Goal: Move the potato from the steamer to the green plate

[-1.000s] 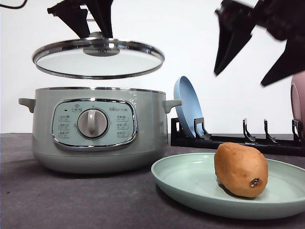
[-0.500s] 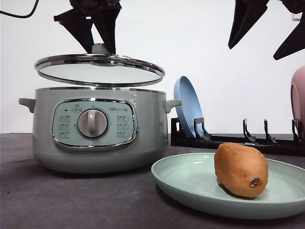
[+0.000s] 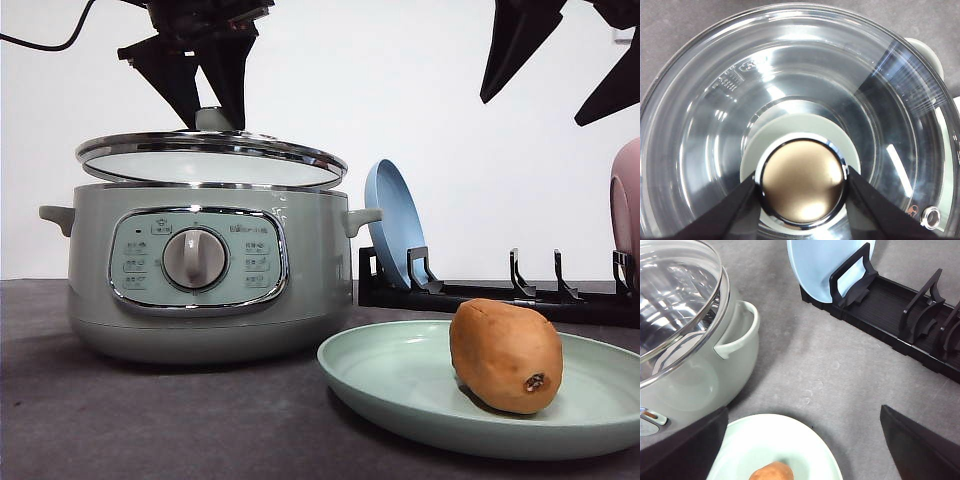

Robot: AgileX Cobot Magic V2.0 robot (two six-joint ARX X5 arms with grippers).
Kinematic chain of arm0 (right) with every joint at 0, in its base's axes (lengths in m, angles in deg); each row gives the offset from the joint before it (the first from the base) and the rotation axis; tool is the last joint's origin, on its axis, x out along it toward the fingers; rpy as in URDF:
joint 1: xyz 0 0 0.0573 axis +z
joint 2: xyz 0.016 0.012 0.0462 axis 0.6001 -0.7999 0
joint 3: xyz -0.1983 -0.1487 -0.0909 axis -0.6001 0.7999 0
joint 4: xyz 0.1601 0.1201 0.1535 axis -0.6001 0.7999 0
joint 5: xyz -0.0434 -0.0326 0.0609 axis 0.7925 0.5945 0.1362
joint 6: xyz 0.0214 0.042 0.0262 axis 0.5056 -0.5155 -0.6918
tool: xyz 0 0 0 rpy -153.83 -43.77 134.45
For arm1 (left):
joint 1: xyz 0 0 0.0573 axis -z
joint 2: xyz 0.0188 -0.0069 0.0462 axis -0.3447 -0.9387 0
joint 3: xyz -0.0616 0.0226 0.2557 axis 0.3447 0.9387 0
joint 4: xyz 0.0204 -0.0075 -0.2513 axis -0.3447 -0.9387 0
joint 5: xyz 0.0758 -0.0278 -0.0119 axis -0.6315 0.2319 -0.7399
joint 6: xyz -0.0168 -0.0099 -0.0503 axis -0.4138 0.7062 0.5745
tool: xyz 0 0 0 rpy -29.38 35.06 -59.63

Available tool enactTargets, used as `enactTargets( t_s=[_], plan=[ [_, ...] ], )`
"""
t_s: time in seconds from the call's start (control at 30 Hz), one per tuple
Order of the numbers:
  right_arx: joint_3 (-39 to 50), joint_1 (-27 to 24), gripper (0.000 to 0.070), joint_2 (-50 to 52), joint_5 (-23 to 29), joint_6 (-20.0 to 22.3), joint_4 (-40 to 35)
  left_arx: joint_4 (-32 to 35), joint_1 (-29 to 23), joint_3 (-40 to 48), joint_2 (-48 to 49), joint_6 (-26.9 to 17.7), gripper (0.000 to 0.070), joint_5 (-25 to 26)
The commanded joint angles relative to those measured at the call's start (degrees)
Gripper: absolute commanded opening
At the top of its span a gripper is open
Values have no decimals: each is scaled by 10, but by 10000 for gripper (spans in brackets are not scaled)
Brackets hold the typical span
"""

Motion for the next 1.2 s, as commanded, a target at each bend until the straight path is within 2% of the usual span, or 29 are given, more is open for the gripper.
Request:
enactTargets(
  t_s=[0.0, 1.17],
  plan=[
    [-10, 2, 614, -3, 0, 10, -3, 14, 4, -15, -8, -5, 0, 1],
    [-10, 2, 614, -3, 0, 14, -3, -4, 11, -14, -60, -5, 2, -1]
  ],
)
